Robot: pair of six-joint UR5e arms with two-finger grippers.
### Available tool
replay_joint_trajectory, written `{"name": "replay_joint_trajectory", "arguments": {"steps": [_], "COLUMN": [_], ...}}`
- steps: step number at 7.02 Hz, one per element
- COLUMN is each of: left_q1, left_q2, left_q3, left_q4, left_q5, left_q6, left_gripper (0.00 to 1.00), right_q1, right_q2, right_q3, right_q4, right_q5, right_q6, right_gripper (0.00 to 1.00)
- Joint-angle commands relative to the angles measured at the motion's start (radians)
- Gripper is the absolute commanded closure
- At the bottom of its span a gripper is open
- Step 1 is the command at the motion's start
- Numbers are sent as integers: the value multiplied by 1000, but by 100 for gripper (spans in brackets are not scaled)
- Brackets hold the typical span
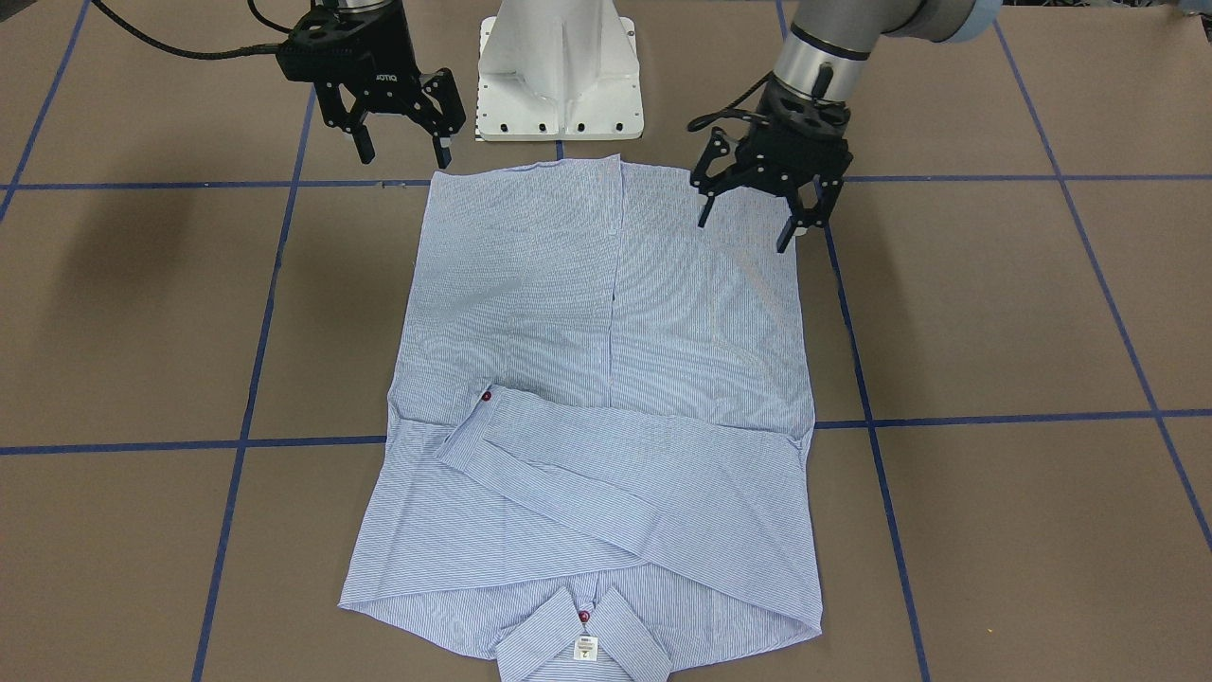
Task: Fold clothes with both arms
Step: 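Release the sleeve and move both grippers toward the shirt hem corners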
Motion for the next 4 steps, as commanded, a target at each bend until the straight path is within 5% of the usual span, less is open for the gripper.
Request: {"name": "replay_joint_trajectory", "arguments": {"steps": [1, 4], "left_q1": [125, 308], "left_q2": [267, 274], "left_q3": [5, 89], "left_q4": [-313, -314], "left_q5": [128, 267], "left_q6": [-141, -351], "left_gripper": [0, 0], "right_q1": [-93, -97], "right_q2": [-51, -52], "right_q3": [13, 13], "right_q4": [9, 12], "right_q5": [-82, -102], "right_q6": [59, 62], "right_gripper": [0, 0]}}
